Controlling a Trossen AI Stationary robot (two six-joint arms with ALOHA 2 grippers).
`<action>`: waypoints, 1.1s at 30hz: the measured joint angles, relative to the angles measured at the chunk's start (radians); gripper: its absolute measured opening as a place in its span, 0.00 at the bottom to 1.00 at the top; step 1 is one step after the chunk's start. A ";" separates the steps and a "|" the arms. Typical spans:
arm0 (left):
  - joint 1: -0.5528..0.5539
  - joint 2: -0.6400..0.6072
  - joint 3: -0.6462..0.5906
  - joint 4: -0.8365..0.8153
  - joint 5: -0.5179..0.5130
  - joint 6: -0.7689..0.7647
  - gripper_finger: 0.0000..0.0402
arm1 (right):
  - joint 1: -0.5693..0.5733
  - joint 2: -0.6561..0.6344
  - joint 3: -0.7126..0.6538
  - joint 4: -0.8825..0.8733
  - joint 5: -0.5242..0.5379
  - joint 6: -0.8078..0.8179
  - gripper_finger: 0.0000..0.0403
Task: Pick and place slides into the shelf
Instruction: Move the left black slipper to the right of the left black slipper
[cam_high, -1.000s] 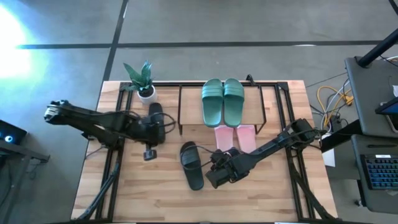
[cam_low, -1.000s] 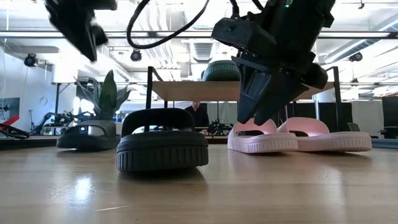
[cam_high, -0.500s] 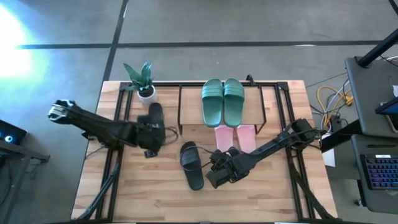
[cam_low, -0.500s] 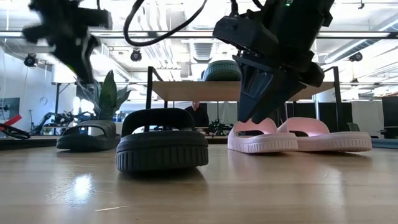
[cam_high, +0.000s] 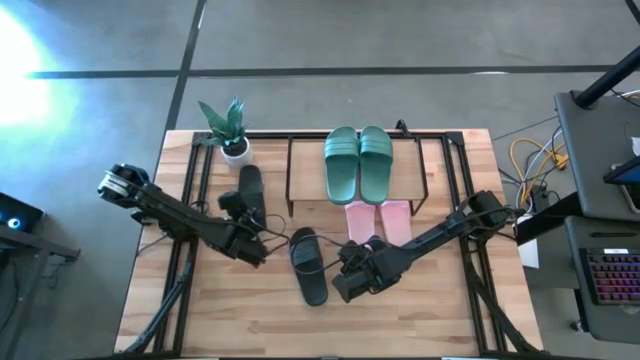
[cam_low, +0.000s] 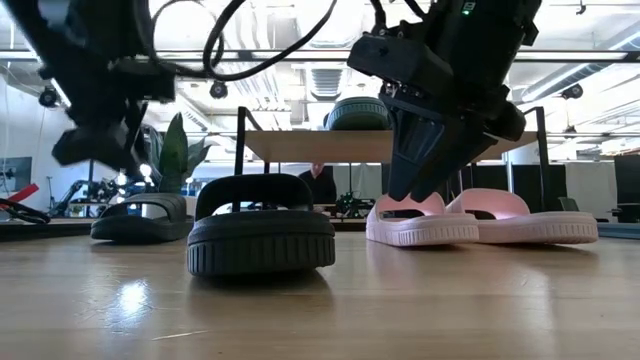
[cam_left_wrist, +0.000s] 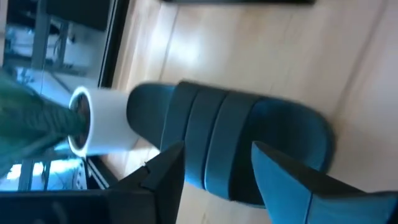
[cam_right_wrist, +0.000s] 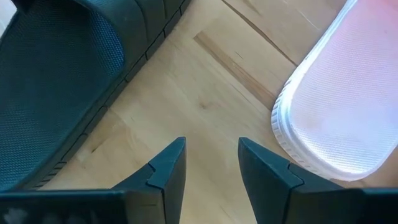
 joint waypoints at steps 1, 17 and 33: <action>0.000 0.004 -0.015 0.002 -0.001 -0.022 0.43 | 0.000 0.000 0.000 0.000 0.000 0.000 0.34; 0.016 0.002 -0.192 0.175 -0.100 -0.069 0.43 | 0.000 0.000 -0.005 -0.001 -0.016 0.006 0.33; 0.190 0.007 -0.310 0.480 -0.191 0.151 0.16 | 0.000 0.000 -0.005 -0.001 -0.080 0.095 0.33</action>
